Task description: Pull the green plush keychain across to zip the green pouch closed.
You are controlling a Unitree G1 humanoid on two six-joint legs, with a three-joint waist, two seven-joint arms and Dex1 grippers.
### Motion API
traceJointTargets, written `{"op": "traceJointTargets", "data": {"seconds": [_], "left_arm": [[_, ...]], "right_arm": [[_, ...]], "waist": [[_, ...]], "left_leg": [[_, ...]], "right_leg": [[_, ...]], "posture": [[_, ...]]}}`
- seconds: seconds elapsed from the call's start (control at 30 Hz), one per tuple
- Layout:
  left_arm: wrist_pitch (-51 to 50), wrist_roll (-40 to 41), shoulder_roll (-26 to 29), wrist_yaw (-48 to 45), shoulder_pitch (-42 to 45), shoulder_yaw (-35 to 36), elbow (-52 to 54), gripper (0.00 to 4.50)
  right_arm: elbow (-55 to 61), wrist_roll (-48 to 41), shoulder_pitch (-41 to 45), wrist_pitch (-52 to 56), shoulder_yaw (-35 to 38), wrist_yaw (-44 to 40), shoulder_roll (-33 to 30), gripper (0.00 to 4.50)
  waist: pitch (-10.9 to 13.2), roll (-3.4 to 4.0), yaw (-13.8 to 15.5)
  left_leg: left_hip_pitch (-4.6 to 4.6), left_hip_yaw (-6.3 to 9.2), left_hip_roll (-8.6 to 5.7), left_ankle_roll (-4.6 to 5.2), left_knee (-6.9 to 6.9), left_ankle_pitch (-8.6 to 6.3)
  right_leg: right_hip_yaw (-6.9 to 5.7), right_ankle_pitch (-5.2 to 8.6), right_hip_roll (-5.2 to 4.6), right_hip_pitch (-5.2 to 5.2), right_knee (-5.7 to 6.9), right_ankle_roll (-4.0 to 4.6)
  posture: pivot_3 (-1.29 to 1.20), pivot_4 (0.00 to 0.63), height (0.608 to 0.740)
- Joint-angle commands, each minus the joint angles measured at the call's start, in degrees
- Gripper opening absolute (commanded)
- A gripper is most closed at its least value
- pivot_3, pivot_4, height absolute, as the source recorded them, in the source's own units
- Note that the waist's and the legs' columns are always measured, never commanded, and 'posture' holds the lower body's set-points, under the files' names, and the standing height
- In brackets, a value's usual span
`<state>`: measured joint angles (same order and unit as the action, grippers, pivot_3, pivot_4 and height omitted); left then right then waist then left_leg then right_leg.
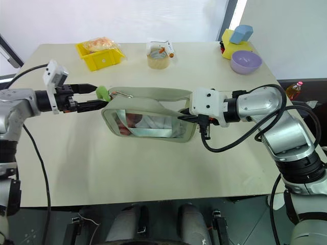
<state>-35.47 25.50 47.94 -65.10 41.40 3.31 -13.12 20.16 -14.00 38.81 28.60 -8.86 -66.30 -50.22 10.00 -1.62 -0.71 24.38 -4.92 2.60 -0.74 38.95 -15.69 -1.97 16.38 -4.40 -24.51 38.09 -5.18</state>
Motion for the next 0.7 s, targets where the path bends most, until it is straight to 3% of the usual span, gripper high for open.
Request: {"op": "traceJointTargets", "data": {"seconds": [0.03,0.17,0.23,0.3,0.5,0.7], "left_arm": [[0.6,0.1,-0.1,-0.9,2.8,0.3,0.3,4.50],[0.9,-0.3,-0.3,-1.1,3.2,0.2,0.3,4.50],[0.9,-0.4,0.1,-1.1,3.5,0.6,0.1,3.96],[0.7,-0.3,1.1,-1.5,3.5,1.2,0.3,3.14],[-1.2,0.6,5.5,-3.3,3.0,2.2,3.0,0.08],[-4.5,3.2,11.2,-7.1,3.9,3.4,6.9,0.08]], "right_arm": [[2.0,-0.9,0.1,0.5,0.0,0.1,0.5,0.04],[2.2,-0.9,0.1,0.7,0.0,0.4,0.5,0.04],[2.3,-0.8,0.0,0.8,0.0,0.5,0.4,0.00],[2.3,-0.7,-0.1,0.9,0.0,0.6,0.3,0.00],[2.0,-0.6,-0.3,0.7,0.1,0.8,0.2,0.00],[1.2,-0.3,-0.6,0.0,0.2,0.8,0.0,0.00]], "waist": [[0.0,0.00,0.0],[0.0,0.00,-0.1],[0.0,0.00,-0.1],[0.0,0.00,-0.1],[0.0,0.00,0.0],[0.0,0.00,0.0]], "left_leg": [[0.00,0.00,0.00,0.00,0.00,0.00],[0.00,-0.01,0.00,0.00,0.01,0.00],[0.00,0.01,0.00,0.00,0.01,0.00],[0.00,0.01,0.01,0.00,0.00,0.00],[0.00,0.01,0.01,0.00,0.00,0.00],[0.00,0.01,0.02,0.00,-0.01,0.00]], "right_leg": [[0.00,0.00,0.00,0.00,0.00,0.00],[0.00,0.00,0.00,0.00,0.00,0.00],[0.00,0.00,0.01,0.00,0.00,0.00],[0.00,0.00,0.01,0.00,0.00,0.00],[0.00,0.00,0.01,0.00,0.00,0.00],[0.00,0.00,0.01,0.00,-0.01,0.00]], "posture": [[0.00,0.150,0.739],[0.00,0.150,0.739],[0.00,0.150,0.739],[0.00,0.150,0.739],[0.00,0.150,0.739],[0.00,0.150,0.739]]}}
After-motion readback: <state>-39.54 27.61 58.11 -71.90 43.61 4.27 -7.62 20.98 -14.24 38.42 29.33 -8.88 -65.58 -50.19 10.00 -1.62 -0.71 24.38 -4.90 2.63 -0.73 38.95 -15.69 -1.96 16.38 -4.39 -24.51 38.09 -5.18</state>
